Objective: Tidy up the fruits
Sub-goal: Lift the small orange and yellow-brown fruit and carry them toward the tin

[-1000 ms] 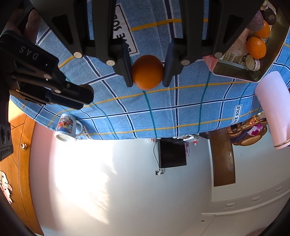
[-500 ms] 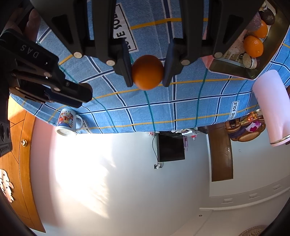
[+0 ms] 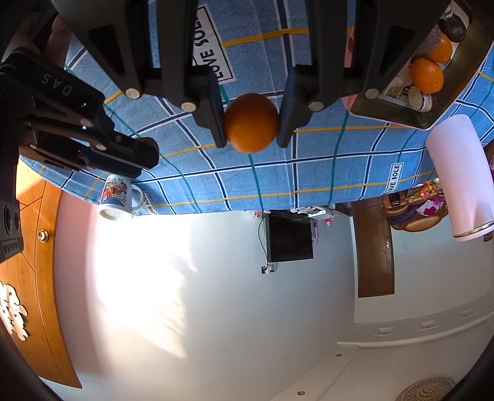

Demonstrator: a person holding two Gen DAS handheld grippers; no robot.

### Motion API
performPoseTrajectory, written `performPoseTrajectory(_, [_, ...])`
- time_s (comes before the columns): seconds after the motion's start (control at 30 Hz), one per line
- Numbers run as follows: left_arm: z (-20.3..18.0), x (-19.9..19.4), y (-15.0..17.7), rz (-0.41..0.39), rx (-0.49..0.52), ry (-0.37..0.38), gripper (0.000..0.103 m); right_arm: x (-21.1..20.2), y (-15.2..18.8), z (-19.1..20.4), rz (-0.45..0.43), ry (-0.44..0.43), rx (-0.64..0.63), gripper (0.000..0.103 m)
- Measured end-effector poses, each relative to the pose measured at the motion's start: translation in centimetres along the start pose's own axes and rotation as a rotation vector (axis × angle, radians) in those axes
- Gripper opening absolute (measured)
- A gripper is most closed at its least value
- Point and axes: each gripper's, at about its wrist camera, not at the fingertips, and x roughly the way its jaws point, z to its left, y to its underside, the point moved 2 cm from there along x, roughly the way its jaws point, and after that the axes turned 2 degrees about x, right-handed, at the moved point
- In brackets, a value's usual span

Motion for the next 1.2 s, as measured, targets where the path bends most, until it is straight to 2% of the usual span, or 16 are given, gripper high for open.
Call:
performPoseTrajectory(0.4, [-0.1,-1.0,0.0,-0.052,0.004,-0.036,0.035,-0.9,0.0,0.6,-0.039,0.008,-0.025,0.028])
performPoseTrajectory(0.6, [0.3,-1.3,0.0,-0.053,-0.002,-0.042,0.035,-1.1,0.0,0.8,-0.041,0.002,-0.027,0.028])
performPoseTrajectory(1.2, [2.6,-2.5,0.8,-0.024,-0.024,-0.052,0.035,0.6,0.1,3.7,0.027,-0.047,-0.041,0.028])
